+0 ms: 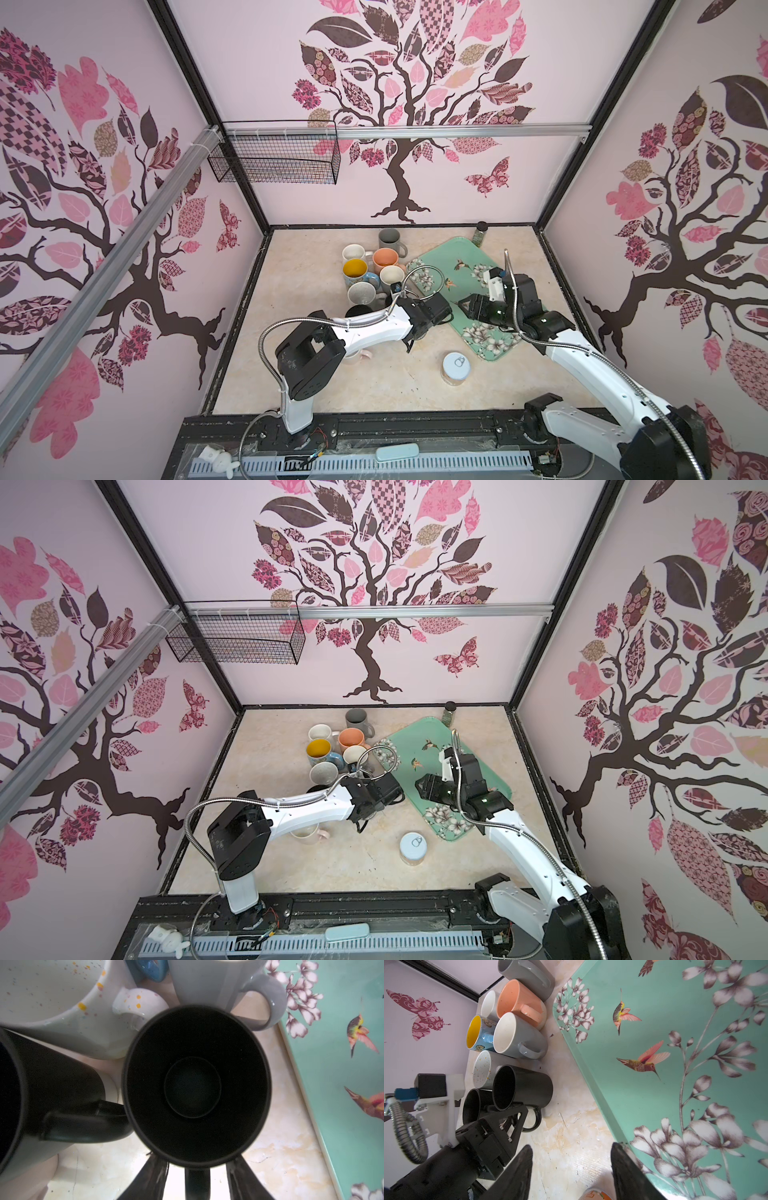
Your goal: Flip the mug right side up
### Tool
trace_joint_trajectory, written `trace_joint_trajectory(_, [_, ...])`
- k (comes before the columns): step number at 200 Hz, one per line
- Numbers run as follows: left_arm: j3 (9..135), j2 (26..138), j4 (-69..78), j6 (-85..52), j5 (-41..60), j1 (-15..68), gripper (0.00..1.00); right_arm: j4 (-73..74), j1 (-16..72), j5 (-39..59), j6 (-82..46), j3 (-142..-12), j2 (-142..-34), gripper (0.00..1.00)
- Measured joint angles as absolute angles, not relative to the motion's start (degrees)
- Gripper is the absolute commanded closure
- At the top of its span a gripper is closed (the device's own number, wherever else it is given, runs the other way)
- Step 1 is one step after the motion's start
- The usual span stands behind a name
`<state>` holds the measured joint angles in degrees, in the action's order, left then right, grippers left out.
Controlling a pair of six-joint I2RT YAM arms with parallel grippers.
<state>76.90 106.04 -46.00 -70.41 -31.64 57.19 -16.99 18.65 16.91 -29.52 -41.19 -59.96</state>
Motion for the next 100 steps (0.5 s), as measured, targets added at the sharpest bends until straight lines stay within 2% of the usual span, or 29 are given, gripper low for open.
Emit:
trace_joint_trajectory(22, [76.79,102.10,-46.85,-68.51,-31.92,57.21,0.46,-17.34,18.65,16.88,-29.45,-41.19,-60.07,0.39])
trace_joint_trajectory(35, [76.40,97.95,-47.24,-66.83,-32.45,57.21,0.48,-17.74,18.65,16.58,-29.21,-41.19,-60.07,0.39])
trace_joint_trajectory(72, [71.05,82.89,-46.46,-58.41,-32.58,57.12,0.70,-18.41,18.65,15.38,-28.38,-41.19,-60.10,0.39])
trace_joint_trajectory(100, [66.17,79.70,-44.14,-51.70,-26.92,57.04,0.91,-18.24,18.65,14.81,-28.23,-41.21,-60.97,0.39])
